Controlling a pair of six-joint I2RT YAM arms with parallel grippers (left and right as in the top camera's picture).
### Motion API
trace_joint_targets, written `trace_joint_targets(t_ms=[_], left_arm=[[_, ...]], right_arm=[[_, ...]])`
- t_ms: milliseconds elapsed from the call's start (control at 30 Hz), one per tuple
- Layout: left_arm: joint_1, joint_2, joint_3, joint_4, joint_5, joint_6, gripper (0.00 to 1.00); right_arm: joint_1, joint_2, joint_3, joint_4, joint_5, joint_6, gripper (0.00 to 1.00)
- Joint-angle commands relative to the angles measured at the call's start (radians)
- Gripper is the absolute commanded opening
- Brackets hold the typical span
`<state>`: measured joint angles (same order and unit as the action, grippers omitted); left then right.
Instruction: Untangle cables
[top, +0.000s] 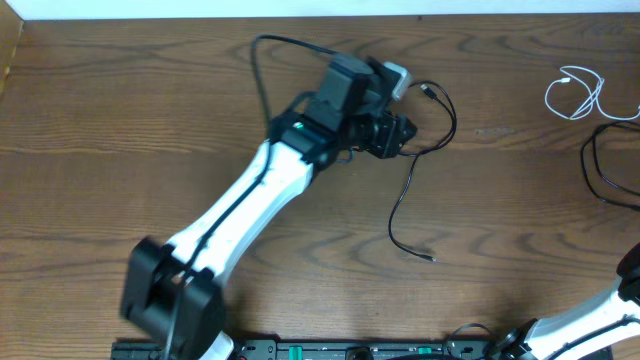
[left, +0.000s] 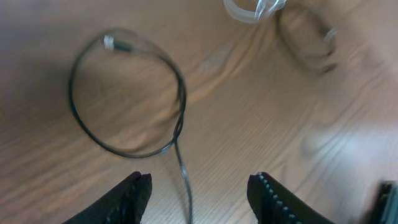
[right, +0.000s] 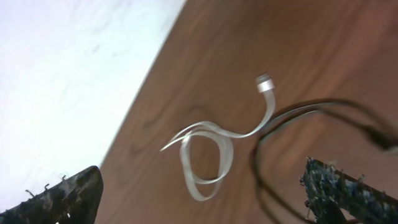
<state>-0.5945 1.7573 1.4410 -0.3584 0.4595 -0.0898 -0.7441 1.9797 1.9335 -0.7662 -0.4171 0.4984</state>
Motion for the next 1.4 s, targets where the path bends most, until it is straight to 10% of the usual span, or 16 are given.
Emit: trace_joint_targets(t_ms=[0, 533, 967, 1167, 1367], left_arm=[[-0.019, 0.133, 0.119, -0.056, -0.054, 0.133, 0.57], [-0.079, 0.566, 0.528, -0.347, -0.209, 0.521, 0.64], [-0.079, 0.668, 0.526, -0.262, -0.209, 0.538, 0.46], [-0.079, 0.673, 0.526, -0.264, -0.211, 0.538, 0.13], [-0.069, 0.626, 0.557, -0.257, -0.317, 0.491, 0.25]], right_arm=[[0.045, -0.037, 0.0, -0.007, -0.202, 0.024, 0.99], [0.23, -0.037, 0.0, -0.093, -0.079, -0.075, 0.99], [0.262, -0.037, 0.0, -0.099, -0.06, -0.089, 0.99], [0.269, -0.037, 0.0, -0.104, -0.06, -0.089, 0.99], [0.289, -0.037, 0.0, -0.105, -0.06, -0.097, 0.99]])
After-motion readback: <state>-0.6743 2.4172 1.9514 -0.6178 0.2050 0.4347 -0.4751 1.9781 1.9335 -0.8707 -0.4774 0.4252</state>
